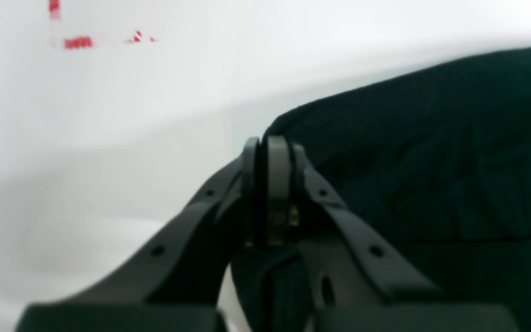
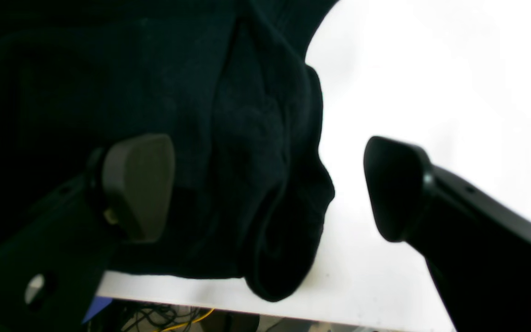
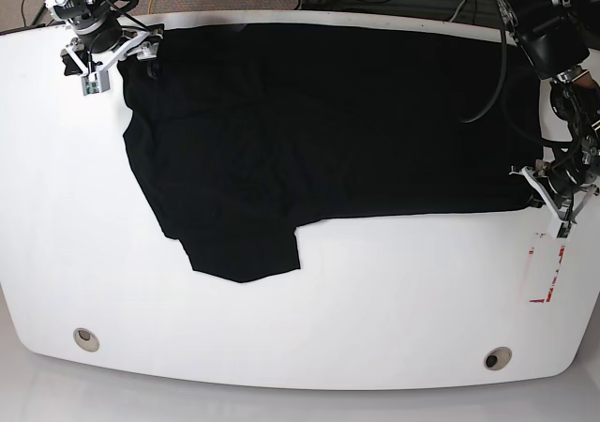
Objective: Layout the t-shirt on the table in an organized manner, then fold the t-shirt properly
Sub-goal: 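Pinch the shirt's side edge with the left gripper and tug it outward, then move the right gripper along the shirt's side edge toward the hem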
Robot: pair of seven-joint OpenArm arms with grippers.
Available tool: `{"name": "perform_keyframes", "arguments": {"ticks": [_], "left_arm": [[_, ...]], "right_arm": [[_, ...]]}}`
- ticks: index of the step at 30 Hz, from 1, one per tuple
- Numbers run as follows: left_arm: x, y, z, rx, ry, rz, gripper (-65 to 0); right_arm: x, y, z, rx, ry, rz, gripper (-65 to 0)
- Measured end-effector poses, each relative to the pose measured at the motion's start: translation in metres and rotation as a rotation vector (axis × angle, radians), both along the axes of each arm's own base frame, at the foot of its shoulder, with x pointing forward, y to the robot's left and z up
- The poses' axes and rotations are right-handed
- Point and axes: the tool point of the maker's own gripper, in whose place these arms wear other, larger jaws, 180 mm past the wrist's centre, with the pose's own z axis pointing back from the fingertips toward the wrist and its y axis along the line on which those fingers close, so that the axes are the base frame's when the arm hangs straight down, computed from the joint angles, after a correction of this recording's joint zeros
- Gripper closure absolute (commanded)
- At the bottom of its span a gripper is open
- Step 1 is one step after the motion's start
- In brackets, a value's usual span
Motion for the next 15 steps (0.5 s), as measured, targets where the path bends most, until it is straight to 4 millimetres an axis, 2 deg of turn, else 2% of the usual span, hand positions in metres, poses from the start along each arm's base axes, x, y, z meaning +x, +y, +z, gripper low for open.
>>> {"name": "perform_keyframes", "arguments": {"ticks": [7, 15], "left_arm": [[0.006, 0.000, 0.007, 0.000, -0.027, -0.004, -0.6], [0.009, 0.002, 0.010, 0.008, -0.028, -0.003, -0.6]], "right_arm": [[0.002, 0.000, 0.001, -0.001, -0.006, 0.001, -61.5], [0.028, -0.002, 0.016, -0.018, -0.073, 0.008, -61.8]]}}
